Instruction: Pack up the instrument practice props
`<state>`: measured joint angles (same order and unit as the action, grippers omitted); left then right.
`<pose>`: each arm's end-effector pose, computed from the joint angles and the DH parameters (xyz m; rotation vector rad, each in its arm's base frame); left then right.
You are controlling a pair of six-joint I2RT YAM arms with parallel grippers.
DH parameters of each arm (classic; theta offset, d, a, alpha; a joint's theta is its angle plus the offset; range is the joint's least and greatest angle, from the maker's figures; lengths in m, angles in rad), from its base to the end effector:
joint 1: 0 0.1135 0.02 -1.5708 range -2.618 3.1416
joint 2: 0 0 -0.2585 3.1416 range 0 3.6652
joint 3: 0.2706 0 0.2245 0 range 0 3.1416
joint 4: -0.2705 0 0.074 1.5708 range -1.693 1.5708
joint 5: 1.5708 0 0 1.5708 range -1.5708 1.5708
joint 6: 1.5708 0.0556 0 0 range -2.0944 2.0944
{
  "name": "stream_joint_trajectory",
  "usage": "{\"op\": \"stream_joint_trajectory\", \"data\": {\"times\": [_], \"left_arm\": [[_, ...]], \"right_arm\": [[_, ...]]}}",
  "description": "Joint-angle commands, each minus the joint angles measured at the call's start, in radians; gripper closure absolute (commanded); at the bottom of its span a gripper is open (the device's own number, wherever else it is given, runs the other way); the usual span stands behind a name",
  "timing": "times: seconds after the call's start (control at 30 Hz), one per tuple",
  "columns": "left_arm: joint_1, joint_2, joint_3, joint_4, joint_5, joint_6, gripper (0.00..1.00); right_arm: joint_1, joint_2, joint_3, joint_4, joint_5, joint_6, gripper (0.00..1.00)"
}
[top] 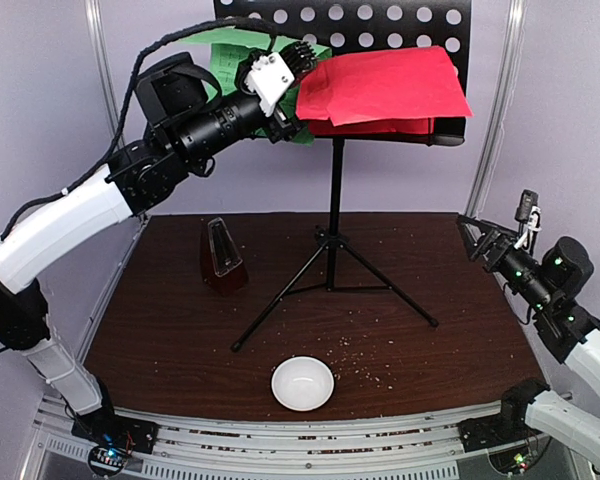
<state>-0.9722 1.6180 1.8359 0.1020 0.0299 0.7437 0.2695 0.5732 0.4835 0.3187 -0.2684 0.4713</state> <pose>0.1978 -0.2929 0.5178 0.9653 0.8002 -0.2165 0.1387 0.0536 0.3231 -0.0943 1.3924 0.8007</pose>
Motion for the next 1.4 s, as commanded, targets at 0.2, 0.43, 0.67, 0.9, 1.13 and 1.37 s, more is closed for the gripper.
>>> {"op": "stream_joint_trajectory", "data": {"times": [0.2,0.43,0.67,0.9,1.13,1.37], "left_arm": [[0.001,0.058,0.122,-0.047,0.151,0.007,0.54],[0.001,0.105,0.235,-0.104,0.156,-0.031,0.74],[0.003,0.132,0.281,-0.118,0.135,-0.070,0.94],[0.004,0.154,0.299,-0.101,0.097,-0.117,1.00],[0.006,0.165,0.321,-0.110,0.077,-0.133,1.00],[0.006,0.162,0.323,-0.117,0.075,-0.132,1.00]], "right_arm": [[0.073,0.138,0.184,-0.222,-0.227,-0.140,0.11],[0.276,0.204,0.335,-0.352,-0.170,-0.240,0.13],[0.359,0.244,0.553,-0.322,-0.216,-0.248,0.17],[0.359,0.301,0.748,-0.263,-0.031,-0.253,0.32],[0.360,0.452,0.917,-0.312,0.119,-0.261,0.40],[0.361,0.585,1.075,-0.375,0.159,-0.257,0.46]]}}
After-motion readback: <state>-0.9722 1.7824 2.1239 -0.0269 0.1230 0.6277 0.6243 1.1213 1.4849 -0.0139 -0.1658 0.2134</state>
